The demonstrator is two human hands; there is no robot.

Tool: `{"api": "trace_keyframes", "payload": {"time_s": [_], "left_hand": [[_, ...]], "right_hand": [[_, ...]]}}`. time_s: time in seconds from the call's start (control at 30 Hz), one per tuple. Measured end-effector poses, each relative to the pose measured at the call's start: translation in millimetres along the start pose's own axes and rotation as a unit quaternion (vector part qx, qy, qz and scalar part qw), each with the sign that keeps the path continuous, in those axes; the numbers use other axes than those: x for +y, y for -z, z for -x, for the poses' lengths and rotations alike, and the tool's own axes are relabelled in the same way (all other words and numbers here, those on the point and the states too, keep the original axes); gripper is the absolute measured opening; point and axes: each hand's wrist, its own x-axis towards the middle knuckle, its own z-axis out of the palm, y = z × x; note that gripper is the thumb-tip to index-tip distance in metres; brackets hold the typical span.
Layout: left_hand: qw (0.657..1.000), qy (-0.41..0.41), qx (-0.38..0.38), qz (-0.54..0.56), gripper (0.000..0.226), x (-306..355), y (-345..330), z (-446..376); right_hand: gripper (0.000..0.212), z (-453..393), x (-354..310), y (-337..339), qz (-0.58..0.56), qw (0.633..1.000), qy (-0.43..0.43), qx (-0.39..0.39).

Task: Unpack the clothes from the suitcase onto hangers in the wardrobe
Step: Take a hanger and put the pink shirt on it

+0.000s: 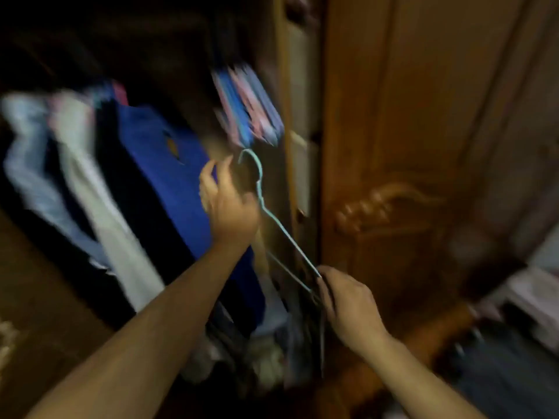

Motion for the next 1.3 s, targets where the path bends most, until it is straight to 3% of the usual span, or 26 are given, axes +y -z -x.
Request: {"api": "trace_keyframes", "payload": {"time_s": [0.07,0.13,0.2,0.27,0.37,0.57,0.67,0.77,0.87,0.97,1.07,1.13,1.2,1.27,1.3], "left_hand": [[0.994,0.039,-0.103,0.000,0.065,-33.2,-40.7,74.3],[0.968,0.024,-0.243,-0.057,0.064,-62.2,-73.0,138.4],[0.915,-0.051,-0.387,-0.098,0.066,-78.5,-102.7,196.4],[0.862,-0.102,-0.479,-0.133,0.063,-84.5,-123.8,243.9],[0.793,-0.132,-0.575,-0.153,0.040,-90.8,-147.1,310.6],[0.598,-0.303,-0.730,-0.131,0.018,-69.5,-148.4,394.6],[0.511,-0.400,-0.752,-0.121,0.015,-17.8,-137.6,433.4],[0.514,-0.387,-0.748,-0.162,0.022,15.1,-139.3,461.5],[0.578,-0.302,-0.735,-0.188,0.034,18.6,-156.1,488.3],[0.619,-0.189,-0.738,-0.190,0.051,0.8,-187.6,525.3],[0.617,-0.111,-0.757,-0.185,0.051,-33.1,-243.4,579.1],[0.603,-0.113,-0.768,-0.186,0.051,-75.4,-300.9,626.6],[0.556,-0.145,-0.794,-0.198,0.052,-120.1,-368.1,679.5],[0.554,-0.187,-0.791,-0.179,0.060,-158.0,-428.8,723.8],[0.557,-0.238,-0.781,-0.154,0.074,-173.0,-453.7,744.6]], "right_hand": [[0.020,85.5,31.7,11.3,-0.001,0.997,-0.076,-0.025],[0.023,161.1,51.1,28.2,0.002,0.984,-0.174,-0.050],[0.024,225.3,64.0,46.0,0.006,0.965,-0.250,-0.079],[0.017,274.2,65.4,62.4,-0.001,0.945,-0.307,-0.115],[0.009,351.5,60.9,84.5,-0.007,0.900,-0.409,-0.148],[0.017,451.6,76.5,108.0,-0.011,0.796,-0.545,-0.264],[0.026,451.7,88.1,99.8,-0.184,0.755,-0.616,-0.128],[0.019,440.7,113.3,97.5,-0.280,0.711,-0.645,-0.009],[0.015,457.7,160.5,94.7,-0.280,0.702,-0.654,0.020],[0.018,502.1,211.3,81.2,-0.233,0.646,-0.725,0.051],[0.009,566.1,273.4,51.0,-0.184,0.587,-0.780,0.114],[0.017,598.1,315.7,28.7,-0.160,0.564,-0.793,0.163],[0.017,621.6,356.4,5.8,-0.160,0.566,-0.781,0.211],[0.018,632.9,390.3,-15.0,-0.169,0.578,-0.760,0.245],[0.019,642.4,410.7,-32.3,-0.167,0.586,-0.751,0.253]]}}
